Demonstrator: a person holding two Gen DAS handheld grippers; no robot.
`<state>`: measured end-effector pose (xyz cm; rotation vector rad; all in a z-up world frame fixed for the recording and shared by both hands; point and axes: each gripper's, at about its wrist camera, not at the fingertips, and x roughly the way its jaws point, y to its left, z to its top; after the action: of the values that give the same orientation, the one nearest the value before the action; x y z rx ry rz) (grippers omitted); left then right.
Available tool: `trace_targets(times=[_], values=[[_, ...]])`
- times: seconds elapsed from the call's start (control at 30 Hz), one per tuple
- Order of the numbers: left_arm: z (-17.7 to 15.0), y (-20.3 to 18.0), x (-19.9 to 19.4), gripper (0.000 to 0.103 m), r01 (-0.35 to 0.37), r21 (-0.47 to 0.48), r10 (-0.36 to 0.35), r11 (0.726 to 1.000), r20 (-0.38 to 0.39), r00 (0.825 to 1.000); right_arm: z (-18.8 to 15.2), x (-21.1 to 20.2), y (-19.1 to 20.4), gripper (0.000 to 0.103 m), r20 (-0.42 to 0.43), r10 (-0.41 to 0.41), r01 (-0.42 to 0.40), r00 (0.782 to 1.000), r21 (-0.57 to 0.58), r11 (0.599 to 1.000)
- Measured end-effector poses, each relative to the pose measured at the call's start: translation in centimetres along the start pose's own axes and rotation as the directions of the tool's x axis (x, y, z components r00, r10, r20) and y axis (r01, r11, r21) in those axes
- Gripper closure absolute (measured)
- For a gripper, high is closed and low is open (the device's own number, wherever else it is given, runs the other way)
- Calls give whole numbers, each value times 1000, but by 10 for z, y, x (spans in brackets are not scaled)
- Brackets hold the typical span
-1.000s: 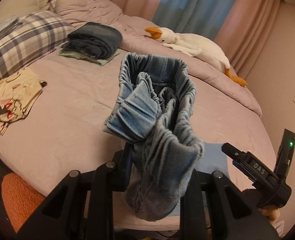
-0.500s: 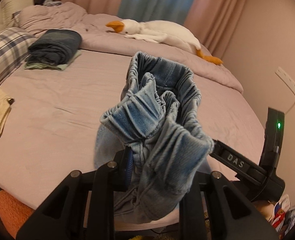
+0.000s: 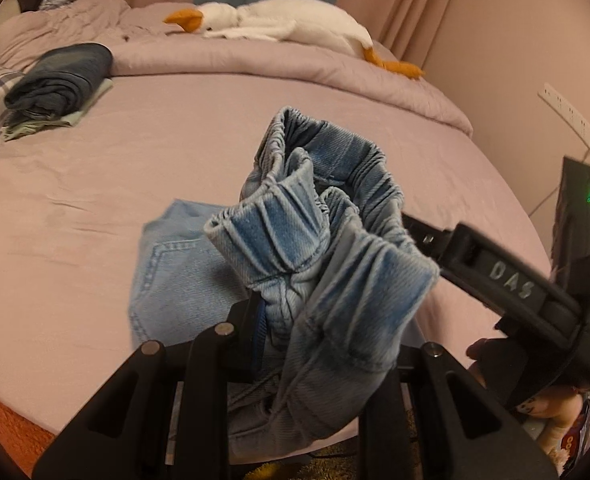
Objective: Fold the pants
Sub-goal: 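Lift the waistband with the left gripper and fold it over the folded legs, then lower the waistband onto the stack and open the left gripper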
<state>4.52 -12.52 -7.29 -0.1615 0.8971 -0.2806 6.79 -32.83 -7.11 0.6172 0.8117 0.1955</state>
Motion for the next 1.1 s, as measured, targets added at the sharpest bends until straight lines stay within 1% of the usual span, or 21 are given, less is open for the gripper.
trace_targets(times=[0.3,0.43,0.53,0.67,0.83,0.9,1.03,1.1], values=[[-9,-5,40,81,20,11,-19,1000,-100,995,3,4,-16,9,-7,-26,26,1000,47,999],[-12,-6,48,81,31,6,-30,999,-123,992,3,6,-18,9,-13,-32,33,999,56,998],[-12,-3,52,80,49,-7,-50,999,-135,990,3,6,-19,9,-17,-33,34,999,58,998],[-11,4,62,78,90,-43,-96,995,-164,982,2,7,-19,9,-23,-36,38,999,56,998],[-16,2,59,75,98,-48,-104,994,-135,985,1,7,-18,9,-28,-41,43,999,45,998],[-17,3,56,74,113,-55,-119,992,-126,985,1,7,-17,9,-28,-43,44,999,45,998],[-18,2,45,63,126,-51,-133,991,-144,981,3,7,-16,9,-25,-56,57,998,45,997],[-19,1,37,60,122,-43,-127,992,-152,980,3,7,-18,9,-23,-59,60,998,47,997]])
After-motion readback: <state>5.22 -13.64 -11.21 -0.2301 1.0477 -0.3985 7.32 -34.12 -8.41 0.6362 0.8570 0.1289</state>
